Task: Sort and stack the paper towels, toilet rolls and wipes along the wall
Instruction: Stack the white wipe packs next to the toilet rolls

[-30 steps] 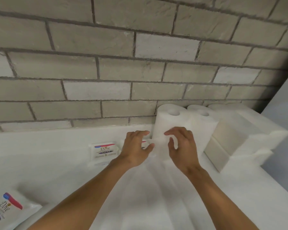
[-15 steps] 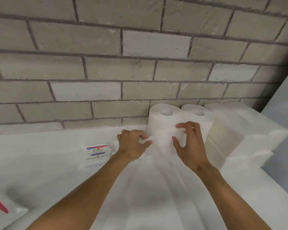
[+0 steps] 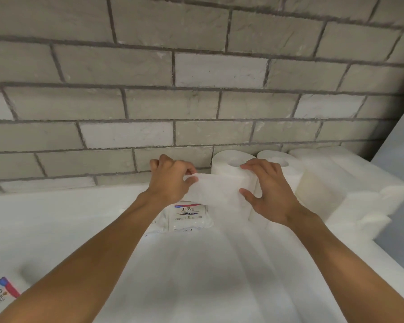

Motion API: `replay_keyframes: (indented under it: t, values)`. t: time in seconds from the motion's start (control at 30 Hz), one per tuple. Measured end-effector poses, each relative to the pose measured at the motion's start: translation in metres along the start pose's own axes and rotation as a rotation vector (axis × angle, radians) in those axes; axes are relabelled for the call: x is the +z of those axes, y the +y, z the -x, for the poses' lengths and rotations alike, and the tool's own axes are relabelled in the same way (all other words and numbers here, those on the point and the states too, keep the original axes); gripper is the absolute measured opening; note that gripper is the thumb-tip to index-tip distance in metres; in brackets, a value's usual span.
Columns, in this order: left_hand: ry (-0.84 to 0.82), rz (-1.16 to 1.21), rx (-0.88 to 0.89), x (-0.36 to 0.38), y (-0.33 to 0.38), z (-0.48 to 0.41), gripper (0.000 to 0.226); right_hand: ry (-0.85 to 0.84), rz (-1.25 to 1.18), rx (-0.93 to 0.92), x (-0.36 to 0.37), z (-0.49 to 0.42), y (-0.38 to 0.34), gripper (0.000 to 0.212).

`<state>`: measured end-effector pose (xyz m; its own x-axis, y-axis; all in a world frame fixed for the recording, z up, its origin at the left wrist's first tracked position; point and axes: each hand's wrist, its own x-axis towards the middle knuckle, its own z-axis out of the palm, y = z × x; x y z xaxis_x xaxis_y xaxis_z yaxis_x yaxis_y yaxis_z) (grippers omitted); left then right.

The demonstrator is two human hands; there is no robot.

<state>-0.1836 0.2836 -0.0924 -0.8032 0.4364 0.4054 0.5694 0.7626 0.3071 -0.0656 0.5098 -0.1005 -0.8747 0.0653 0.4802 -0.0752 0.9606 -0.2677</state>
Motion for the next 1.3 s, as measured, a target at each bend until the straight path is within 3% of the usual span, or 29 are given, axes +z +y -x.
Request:
replay_keyframes:
  t: [0.2, 0.37, 0.5, 0.63, 0.77, 0.87, 0.97, 1.07, 1.2, 1.3]
  values:
    - [0.05, -0.077, 0.051, 0.011, 0.01, -0.017, 0.02, -0.225, 0.045, 0.012, -0.01, -0.027, -0.006, 0.068]
    - [0.151, 0.031, -0.007, 0.024, 0.013, -0.025, 0.017, -0.255, -0.035, 0.087, -0.015, -0.038, -0.01, 0.067]
    - [0.192, 0.225, -0.066, 0.034, 0.017, -0.026, 0.02, -0.219, -0.084, 0.091, -0.015, -0.035, -0.017, 0.068]
    - [0.211, 0.688, -0.258, 0.032, 0.029, -0.022, 0.034, -0.17, -0.121, 0.099, -0.02, -0.031, -0.028, 0.068]
    - [0.125, 0.846, -0.349, 0.031, 0.036, -0.017, 0.01, -0.135, -0.115, 0.106, -0.03, -0.029, -0.038, 0.073]
    - [-0.083, 1.107, -0.258, 0.026, 0.036, -0.009, 0.034, -0.082, -0.06, 0.104, -0.038, -0.03, -0.043, 0.075]
    - [-0.326, 1.061, -0.081, 0.024, 0.037, 0.0, 0.077, -0.036, -0.034, 0.126, -0.038, -0.033, -0.046, 0.077]
    - [-0.382, 1.026, -0.039, 0.026, 0.043, -0.002, 0.103, -0.009, -0.071, 0.141, -0.031, -0.033, -0.054, 0.079]
    - [-0.357, 1.019, -0.037, 0.032, 0.051, -0.013, 0.11, 0.028, -0.11, 0.145, -0.02, -0.032, -0.06, 0.074]
    - [-0.367, 0.994, -0.002, 0.039, 0.048, -0.022, 0.103, -0.038, -0.095, 0.113, -0.015, -0.031, -0.054, 0.07]
